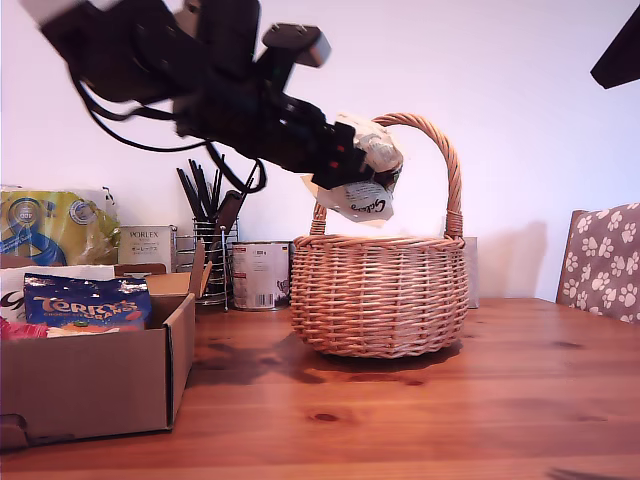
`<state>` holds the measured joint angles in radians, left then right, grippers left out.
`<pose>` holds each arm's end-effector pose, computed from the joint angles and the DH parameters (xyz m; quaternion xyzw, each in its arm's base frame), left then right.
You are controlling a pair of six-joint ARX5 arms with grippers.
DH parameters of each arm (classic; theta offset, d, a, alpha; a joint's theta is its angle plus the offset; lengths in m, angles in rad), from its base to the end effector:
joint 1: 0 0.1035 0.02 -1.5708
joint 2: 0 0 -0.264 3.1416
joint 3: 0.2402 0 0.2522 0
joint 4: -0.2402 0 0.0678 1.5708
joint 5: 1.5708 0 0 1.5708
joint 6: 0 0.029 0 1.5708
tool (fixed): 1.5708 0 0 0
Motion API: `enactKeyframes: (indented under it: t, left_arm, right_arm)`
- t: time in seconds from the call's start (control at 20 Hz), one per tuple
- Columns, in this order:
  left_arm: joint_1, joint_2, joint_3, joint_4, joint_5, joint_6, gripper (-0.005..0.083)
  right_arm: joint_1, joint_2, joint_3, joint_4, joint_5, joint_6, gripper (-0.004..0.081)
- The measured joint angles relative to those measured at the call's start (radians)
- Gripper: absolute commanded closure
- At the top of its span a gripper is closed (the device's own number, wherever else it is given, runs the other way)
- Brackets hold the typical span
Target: Move the bags of Easter eggs from the cardboard box on the left into the woven basket on the right side.
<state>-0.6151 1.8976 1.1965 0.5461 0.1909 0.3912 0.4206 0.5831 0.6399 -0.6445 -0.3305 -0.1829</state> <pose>0.3445 -0.2502 0.2265 0.1942 -0.0018 -0.3983 0.8965 0.1057 0.0576 0.2699 -0.0943 0.2561 0.3760 0.8855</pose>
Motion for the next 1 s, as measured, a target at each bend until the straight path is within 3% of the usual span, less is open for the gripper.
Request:
enactKeyframes:
  t: [0.2, 0.4, 0.45, 1.0]
  left_arm:
    - [-0.004, 0.005, 0.017, -0.078, -0.003, 0.0, 0.0617]
    - [-0.006, 0.005, 0.017, -0.126, -0.036, 0.0, 0.0315]
    - [-0.006, 0.005, 0.017, -0.122, -0.038, 0.0, 0.0275]
    - [-0.026, 0.004, 0.045, -0.095, -0.062, 0.0, 0.0278]
  right_arm:
    - [0.0, 0.0, 0.0, 0.0, 0.0, 0.0, 0.0783]
    - [0.0, 0.0, 0.0, 0.0, 0.0, 0.0, 0.0783]
    - [0.0, 0.0, 0.0, 0.0, 0.0, 0.0, 0.0783]
    - [0.0, 0.0, 0.0, 0.0, 0.0, 0.0, 0.0783]
